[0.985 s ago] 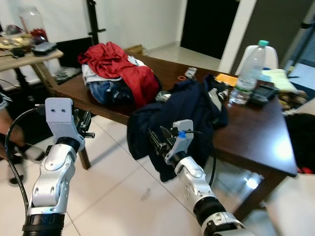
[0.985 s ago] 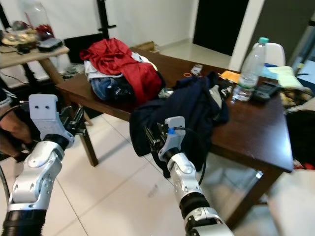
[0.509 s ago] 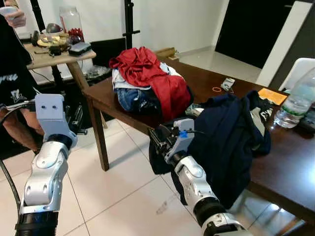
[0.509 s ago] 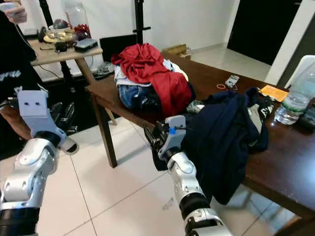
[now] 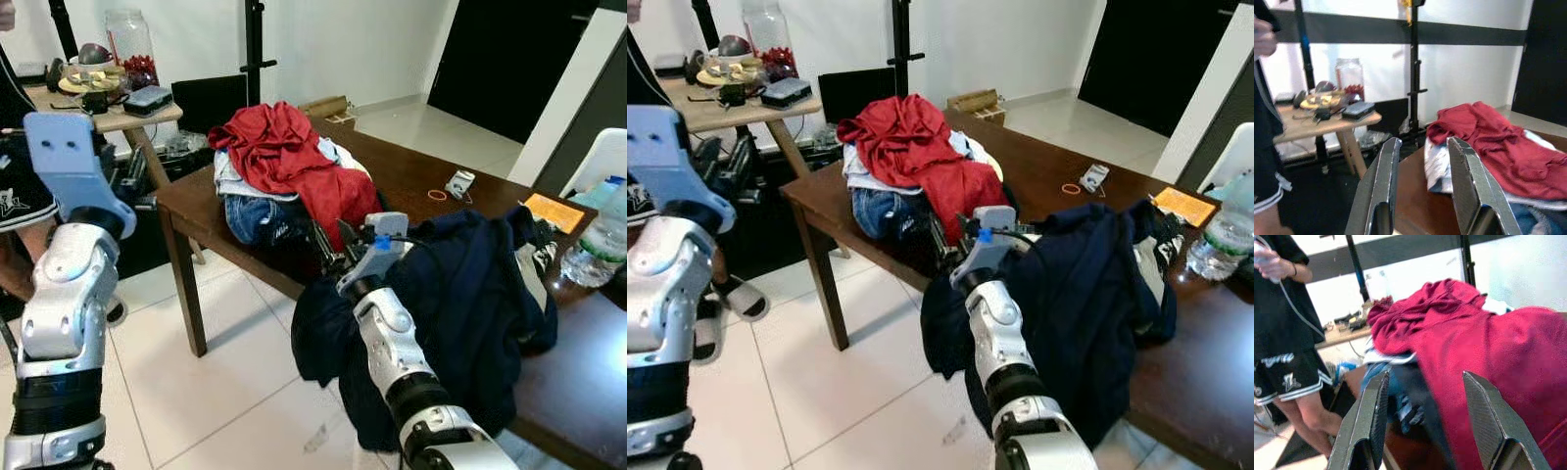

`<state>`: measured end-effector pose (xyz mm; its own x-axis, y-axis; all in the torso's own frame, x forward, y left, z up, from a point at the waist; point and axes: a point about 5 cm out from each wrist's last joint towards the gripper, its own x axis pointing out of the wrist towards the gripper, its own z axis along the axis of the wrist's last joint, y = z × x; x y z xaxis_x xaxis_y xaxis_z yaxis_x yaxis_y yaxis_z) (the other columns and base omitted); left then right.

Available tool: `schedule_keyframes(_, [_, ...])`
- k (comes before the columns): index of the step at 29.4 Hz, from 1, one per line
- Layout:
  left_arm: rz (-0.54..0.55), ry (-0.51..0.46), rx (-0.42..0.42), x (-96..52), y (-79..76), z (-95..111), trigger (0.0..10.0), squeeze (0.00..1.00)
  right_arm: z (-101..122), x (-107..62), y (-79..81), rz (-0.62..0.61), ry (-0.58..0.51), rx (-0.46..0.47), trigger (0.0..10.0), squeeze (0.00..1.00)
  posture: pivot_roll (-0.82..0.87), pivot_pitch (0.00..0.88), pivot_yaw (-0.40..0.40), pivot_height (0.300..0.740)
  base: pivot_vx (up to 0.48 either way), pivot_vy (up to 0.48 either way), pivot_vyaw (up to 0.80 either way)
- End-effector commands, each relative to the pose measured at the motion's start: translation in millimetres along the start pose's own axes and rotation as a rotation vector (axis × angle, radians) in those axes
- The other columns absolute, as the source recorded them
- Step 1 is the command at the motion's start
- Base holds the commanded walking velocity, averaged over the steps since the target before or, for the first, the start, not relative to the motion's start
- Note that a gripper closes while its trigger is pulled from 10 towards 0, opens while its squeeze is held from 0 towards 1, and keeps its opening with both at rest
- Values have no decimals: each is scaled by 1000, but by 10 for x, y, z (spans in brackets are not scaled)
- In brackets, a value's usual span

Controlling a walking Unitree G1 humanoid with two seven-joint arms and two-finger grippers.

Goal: Hang hanger

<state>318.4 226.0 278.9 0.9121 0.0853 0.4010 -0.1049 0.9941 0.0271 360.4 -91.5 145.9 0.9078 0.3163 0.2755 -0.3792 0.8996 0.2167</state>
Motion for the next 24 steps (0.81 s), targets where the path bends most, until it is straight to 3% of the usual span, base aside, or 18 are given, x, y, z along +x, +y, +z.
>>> schedule_keyframes(1, [-14, -21, 9, 39, -13, 91, 10000, 0, 55, -10, -59, -24, -33, -14, 10000, 0, 213, 0, -58, 740, 300, 0, 0])
schedule_keyframes(2, [-14, -21, 9, 39, -13, 91, 10000, 0, 55, -10, -59, -24, -33, -14, 10000, 0, 213, 0, -58, 740, 300, 0, 0])
schedule_keyframes(7, [-53, -27, 18, 59, -47, 169, 10000, 0, 255, -11, -416, -162, -82, -43, 10000, 0, 211, 0, -62, 740, 303, 0, 0])
schedule_keyframes(18, [-100, -19, 18, 69, -137, 159, 10000, 0, 229, -14, -384, -120, -64, 2, 10000, 0, 205, 0, -60, 740, 302, 0, 0])
schedule_keyframes(24, [-129, -10, 21, 61, -182, 172, 10000, 0, 224, -22, -365, -112, -80, 12, 10000, 0, 206, 0, -57, 740, 297, 0, -667])
